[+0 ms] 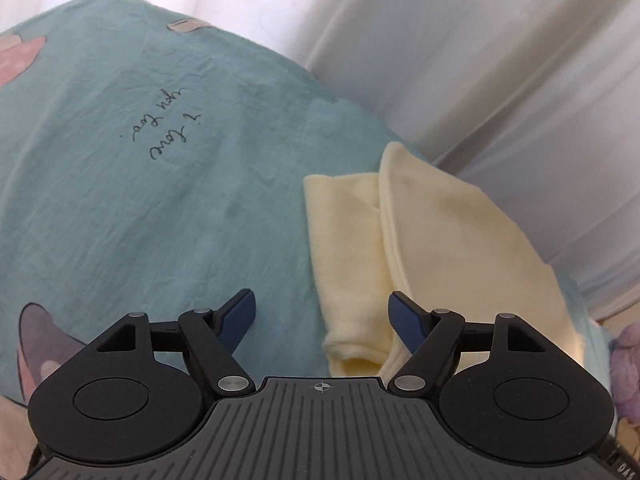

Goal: Fold small clothes

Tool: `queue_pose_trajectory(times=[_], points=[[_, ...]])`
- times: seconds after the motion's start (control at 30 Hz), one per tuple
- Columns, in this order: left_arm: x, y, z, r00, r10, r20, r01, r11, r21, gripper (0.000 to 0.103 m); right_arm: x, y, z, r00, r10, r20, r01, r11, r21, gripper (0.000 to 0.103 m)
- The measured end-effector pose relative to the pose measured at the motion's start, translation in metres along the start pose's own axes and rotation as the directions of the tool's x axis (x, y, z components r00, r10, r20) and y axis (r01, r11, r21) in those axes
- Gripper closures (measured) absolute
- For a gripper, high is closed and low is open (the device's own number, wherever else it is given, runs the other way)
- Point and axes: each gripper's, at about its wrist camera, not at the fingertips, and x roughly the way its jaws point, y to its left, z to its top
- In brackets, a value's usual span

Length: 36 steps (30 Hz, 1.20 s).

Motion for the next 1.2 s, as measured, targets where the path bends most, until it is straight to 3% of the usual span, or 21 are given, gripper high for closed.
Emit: queue_pose_trajectory(times=[0.13, 0.17, 0.23, 0.33, 0.43, 0.6, 0.7, 0.97, 1.2], points=[[0.013, 0.005, 0.007, 0.992, -0.124, -0.033, 0.121, 0.99, -0.076, 0.027, 0.009, 0.012, 0.0, 0.999, 0.022, -0.039, -0.022, 1.0, 0.013, 0.067], [0.015, 0.005, 0.008, 0.99, -0.137, -0.028, 0.134, 0.988, -0.081, 0.027, 0.011, 0.014, 0.0, 0.999, 0.025, -0.047, -0.024, 1.0, 0.016, 0.077], [0.019, 0.005, 0.011, 0.986, -0.162, -0.039, 0.158, 0.982, -0.104, 0.027, 0.015, 0.018, 0.001, 0.998, 0.022, -0.06, -0.022, 1.0, 0.014, 0.086], [0.024, 0.006, 0.014, 0.968, -0.242, -0.06, 0.23, 0.96, -0.16, 0.028, 0.021, 0.025, 0.002, 0.997, 0.017, -0.07, -0.017, 1.0, -0.001, 0.089], [0.031, 0.005, 0.014, 0.967, -0.244, -0.074, 0.231, 0.961, -0.154, 0.032, 0.027, 0.029, 0.002, 0.996, 0.025, -0.081, -0.025, 1.0, -0.008, 0.09], [0.039, 0.004, 0.015, 0.971, -0.221, -0.09, 0.207, 0.968, -0.139, 0.069, 0.04, 0.042, 0.003, 0.996, 0.011, -0.089, -0.016, 0.998, -0.055, 0.096], [0.039, 0.006, 0.016, 0.971, -0.225, -0.085, 0.21, 0.965, -0.154, 0.079, 0.042, 0.046, 0.002, 0.995, 0.014, -0.098, -0.02, 0.998, -0.062, 0.096], [0.027, -0.001, 0.018, 0.97, -0.238, -0.049, 0.229, 0.962, -0.148, 0.085, 0.051, 0.059, -0.002, 0.995, -0.045, -0.087, 0.024, 0.974, -0.225, 0.097], [0.002, -0.054, 0.023, 0.963, -0.269, -0.009, 0.269, 0.963, 0.016, 0.086, 0.012, 0.021, 0.006, 0.998, -0.034, -0.051, 0.032, 0.998, -0.046, 0.096]])
